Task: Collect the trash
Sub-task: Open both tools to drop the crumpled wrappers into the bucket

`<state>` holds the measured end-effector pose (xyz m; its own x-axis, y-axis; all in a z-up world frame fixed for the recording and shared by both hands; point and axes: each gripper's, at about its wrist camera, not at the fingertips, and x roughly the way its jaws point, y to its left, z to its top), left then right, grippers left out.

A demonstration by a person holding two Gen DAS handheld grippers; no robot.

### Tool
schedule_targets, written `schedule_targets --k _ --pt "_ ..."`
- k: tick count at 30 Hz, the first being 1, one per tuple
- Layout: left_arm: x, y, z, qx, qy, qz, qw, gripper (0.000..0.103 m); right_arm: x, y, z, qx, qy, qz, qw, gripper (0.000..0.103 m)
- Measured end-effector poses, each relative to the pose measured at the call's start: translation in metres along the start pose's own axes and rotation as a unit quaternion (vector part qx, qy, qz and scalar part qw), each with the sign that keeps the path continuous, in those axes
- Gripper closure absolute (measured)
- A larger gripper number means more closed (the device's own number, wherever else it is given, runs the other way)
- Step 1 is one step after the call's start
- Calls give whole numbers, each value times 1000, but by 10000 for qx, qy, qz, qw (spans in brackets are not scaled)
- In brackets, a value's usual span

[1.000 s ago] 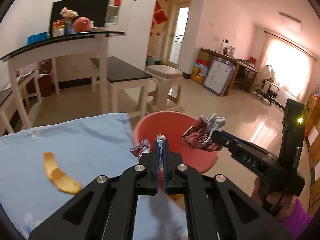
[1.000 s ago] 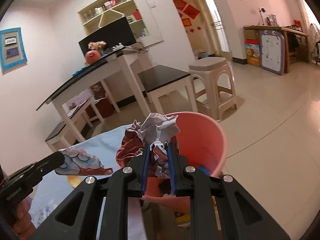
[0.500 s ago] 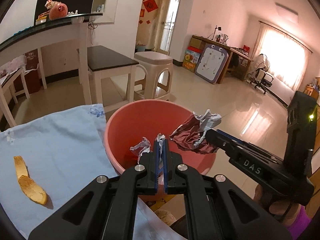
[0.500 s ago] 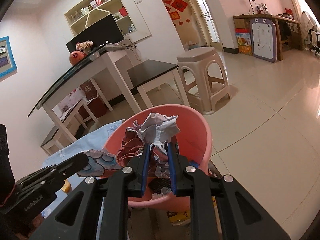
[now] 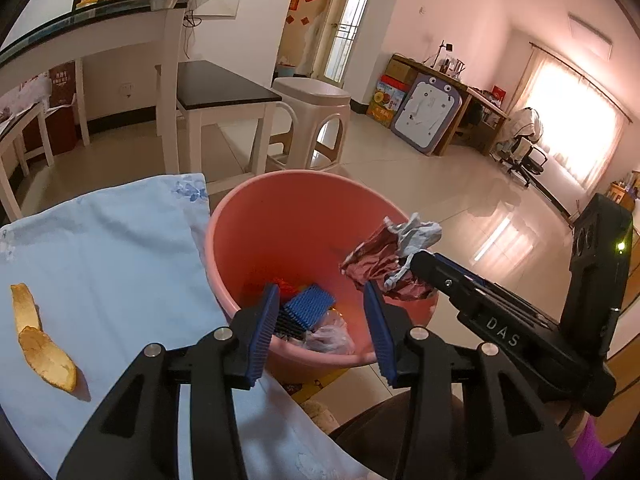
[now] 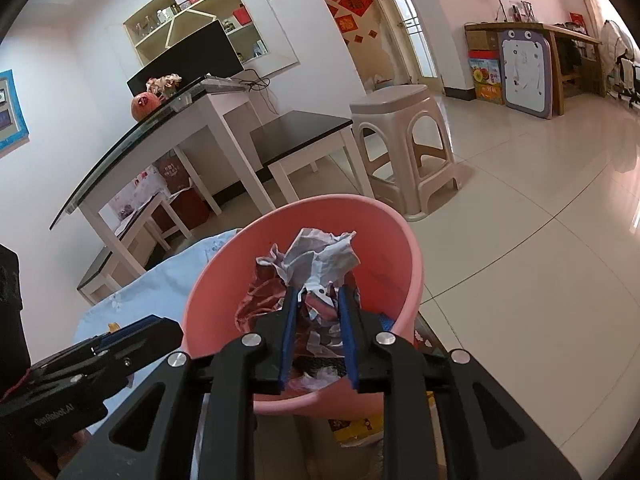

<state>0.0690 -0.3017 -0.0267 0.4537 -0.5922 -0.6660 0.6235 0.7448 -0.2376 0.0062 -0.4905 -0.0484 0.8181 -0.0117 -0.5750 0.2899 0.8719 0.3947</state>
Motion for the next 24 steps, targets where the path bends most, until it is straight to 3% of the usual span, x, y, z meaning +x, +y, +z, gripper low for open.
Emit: schedule_targets --k 4,24 --pt "-5 3 -1 -2 -15 3 10000 58 -2 2 -1 -31 -62 9 10000 63" --pt "-54 20 -25 -230 -194 275 9992 58 -45 46 -24 -389 -138 247 9988 55"
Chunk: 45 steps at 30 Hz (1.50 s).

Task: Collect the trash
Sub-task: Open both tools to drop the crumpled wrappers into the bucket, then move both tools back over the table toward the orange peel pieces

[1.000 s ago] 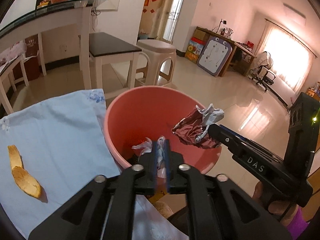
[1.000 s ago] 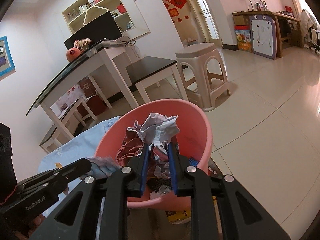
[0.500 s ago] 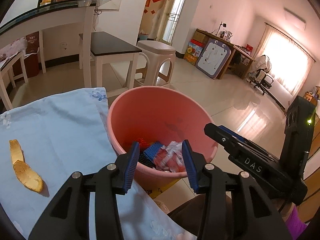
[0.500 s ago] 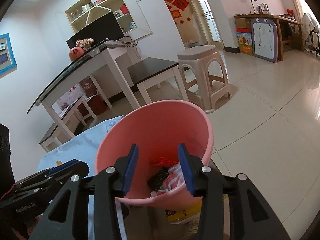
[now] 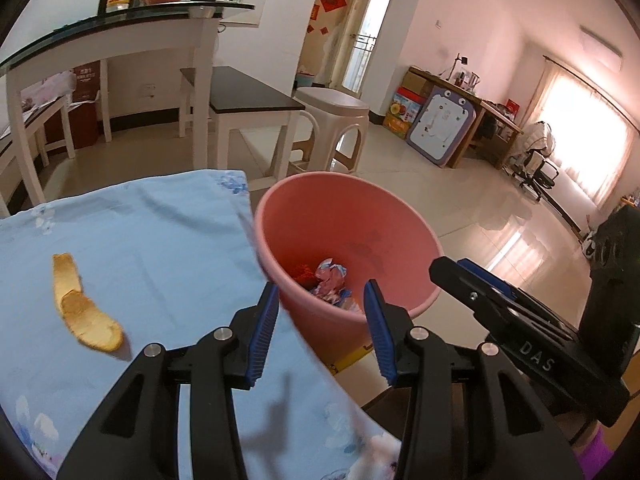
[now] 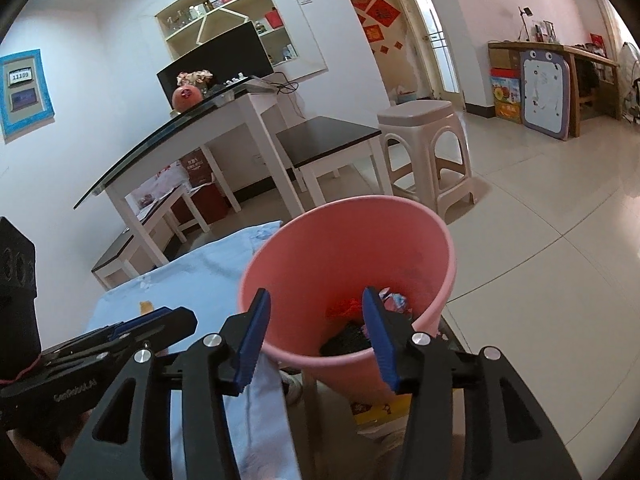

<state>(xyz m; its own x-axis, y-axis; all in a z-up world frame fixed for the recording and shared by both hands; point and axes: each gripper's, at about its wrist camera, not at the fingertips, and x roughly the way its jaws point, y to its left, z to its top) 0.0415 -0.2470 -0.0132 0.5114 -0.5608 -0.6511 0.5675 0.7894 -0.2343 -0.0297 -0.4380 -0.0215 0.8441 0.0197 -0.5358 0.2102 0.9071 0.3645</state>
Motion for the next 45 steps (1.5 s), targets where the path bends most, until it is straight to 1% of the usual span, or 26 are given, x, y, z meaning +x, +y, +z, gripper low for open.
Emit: schedule_targets --k 7,14,27,38,42,45 --pt "-22 12 -9 -97 -56 168 9998 58 -11 21 -12 -101 74 70 9999 53" --pt "-37 28 -18 -237 -51 441 9987 58 -15 46 -23 -286 166 159 9993 53" --pt "-61 47 -30 -431 -115 849 9954 58 -22 74 -35 -473 293 321 9979 48" --pt "-67 82 -40 -687 -65 1150 9910 58 -2 111 -50 -803 588 467 9939 47" --pt "-72 104 -45 -752 -67 1270 9890 58 10 127 -54 -948 676 539 9917 47" --pt "-79 125 -47 -771 -150 1412 9869 58 21 139 -59 -1006 765 646 9899 48"
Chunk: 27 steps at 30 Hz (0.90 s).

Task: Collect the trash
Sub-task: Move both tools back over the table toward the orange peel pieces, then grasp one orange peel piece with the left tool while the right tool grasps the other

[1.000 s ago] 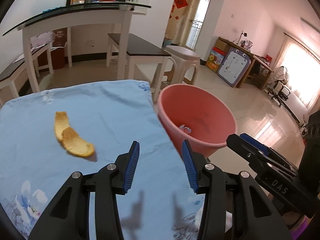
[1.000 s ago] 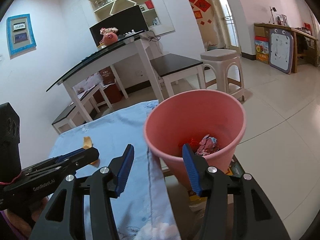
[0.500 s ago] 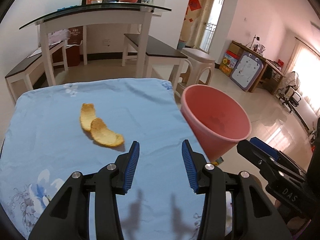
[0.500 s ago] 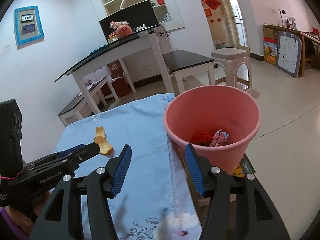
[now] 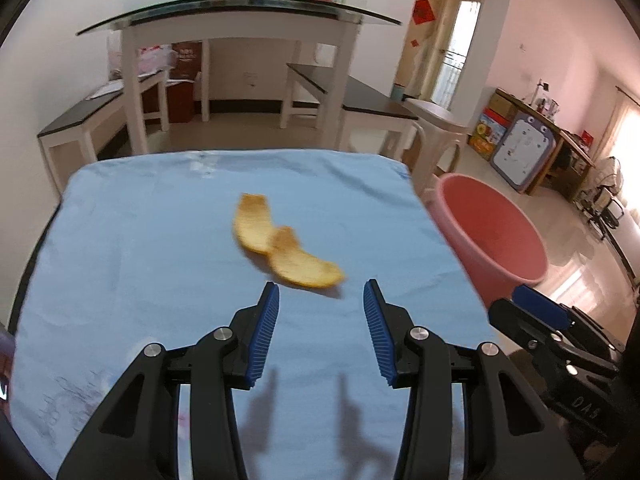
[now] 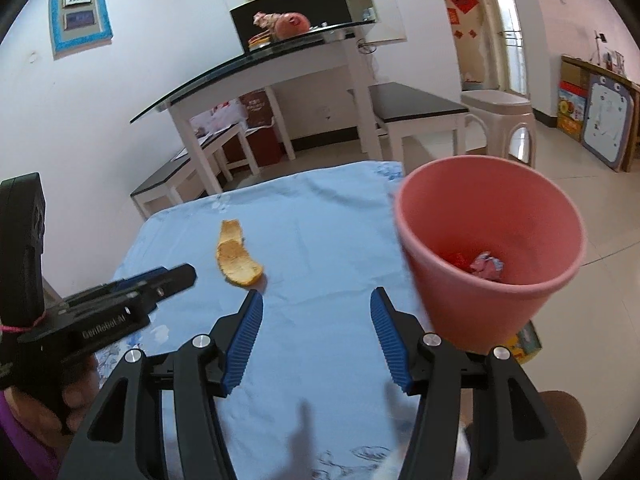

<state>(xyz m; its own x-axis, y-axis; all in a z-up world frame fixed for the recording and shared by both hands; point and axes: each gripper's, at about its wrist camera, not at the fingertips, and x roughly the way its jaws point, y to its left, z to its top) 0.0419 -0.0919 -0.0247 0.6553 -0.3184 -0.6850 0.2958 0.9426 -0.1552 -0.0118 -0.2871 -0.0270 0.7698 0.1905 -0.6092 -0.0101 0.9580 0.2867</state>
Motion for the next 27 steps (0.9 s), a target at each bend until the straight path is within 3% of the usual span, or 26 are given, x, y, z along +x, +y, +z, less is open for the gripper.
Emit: schedule_targets --k 9,12,16,22,27 --pt "1 75 11 -331 -177 438 9983 59 55 32 0 -60 489 487 9976 48" --pt "7 83 15 -319 -177 436 9984 59 73 39 4 -10 598 571 9966 48" --pt "18 90 22 -249 -139 378 9989 59 103 43 12 103 896 636 9939 61" --pt "39 89 40 -130 -12 165 9998 59 134 46 19 215 1170 576 9912 63" --pt "65 80 58 -30 144 -73 9999 58 149 51 19 174 1326 492 9898 87"
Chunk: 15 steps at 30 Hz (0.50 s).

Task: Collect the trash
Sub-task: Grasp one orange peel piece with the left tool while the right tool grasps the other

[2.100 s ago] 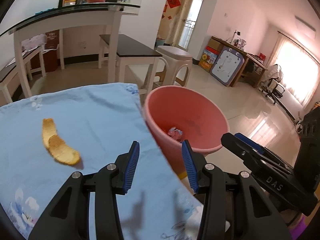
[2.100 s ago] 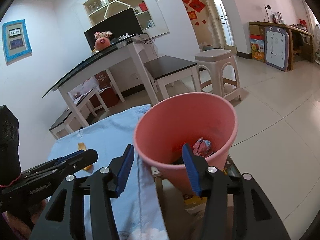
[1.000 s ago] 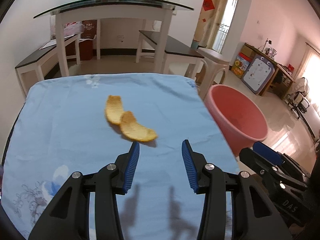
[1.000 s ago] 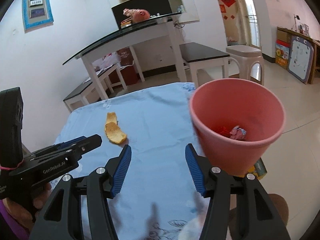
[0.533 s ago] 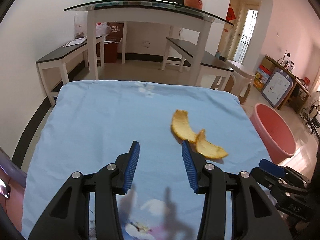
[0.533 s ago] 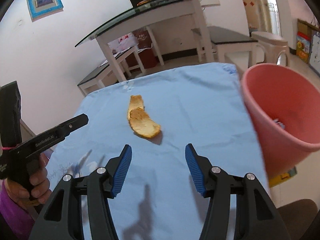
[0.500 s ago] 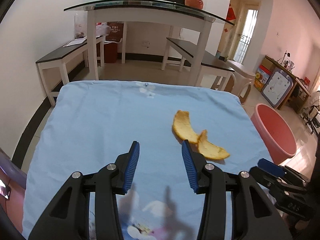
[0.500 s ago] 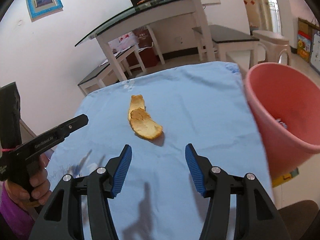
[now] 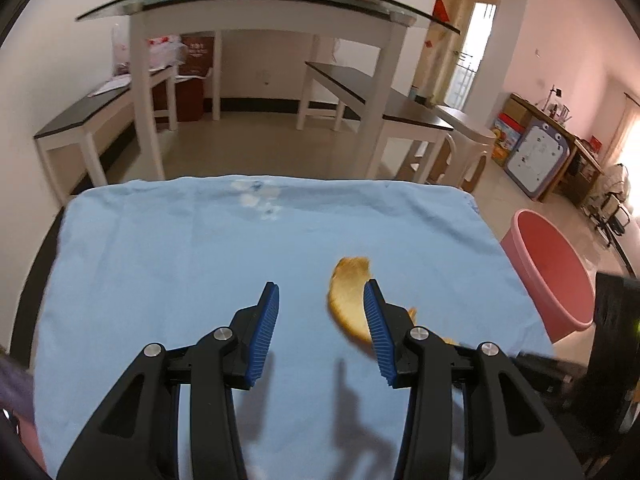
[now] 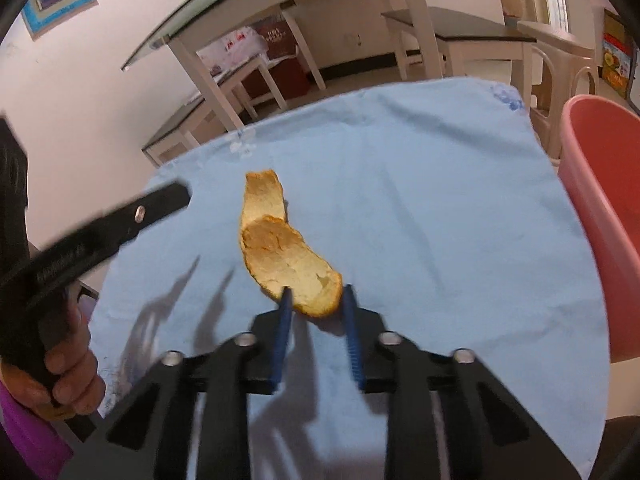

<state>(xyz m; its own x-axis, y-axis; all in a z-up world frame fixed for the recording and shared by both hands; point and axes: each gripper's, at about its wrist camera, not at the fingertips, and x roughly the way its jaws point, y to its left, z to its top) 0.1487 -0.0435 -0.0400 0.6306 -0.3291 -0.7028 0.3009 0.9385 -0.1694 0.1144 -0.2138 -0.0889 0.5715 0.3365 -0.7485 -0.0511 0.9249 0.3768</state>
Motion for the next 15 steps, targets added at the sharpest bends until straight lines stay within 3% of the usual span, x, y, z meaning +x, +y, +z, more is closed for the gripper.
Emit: schedule_targets --k 4,15 --pt "26 -9 7 98 216 -112 9997 59 0 -5 1 93 -61 81 9999 98" --pt "69 -17 4 217 539 -98 9983 59 -45 -27 -12 182 -390 75 9990 99"
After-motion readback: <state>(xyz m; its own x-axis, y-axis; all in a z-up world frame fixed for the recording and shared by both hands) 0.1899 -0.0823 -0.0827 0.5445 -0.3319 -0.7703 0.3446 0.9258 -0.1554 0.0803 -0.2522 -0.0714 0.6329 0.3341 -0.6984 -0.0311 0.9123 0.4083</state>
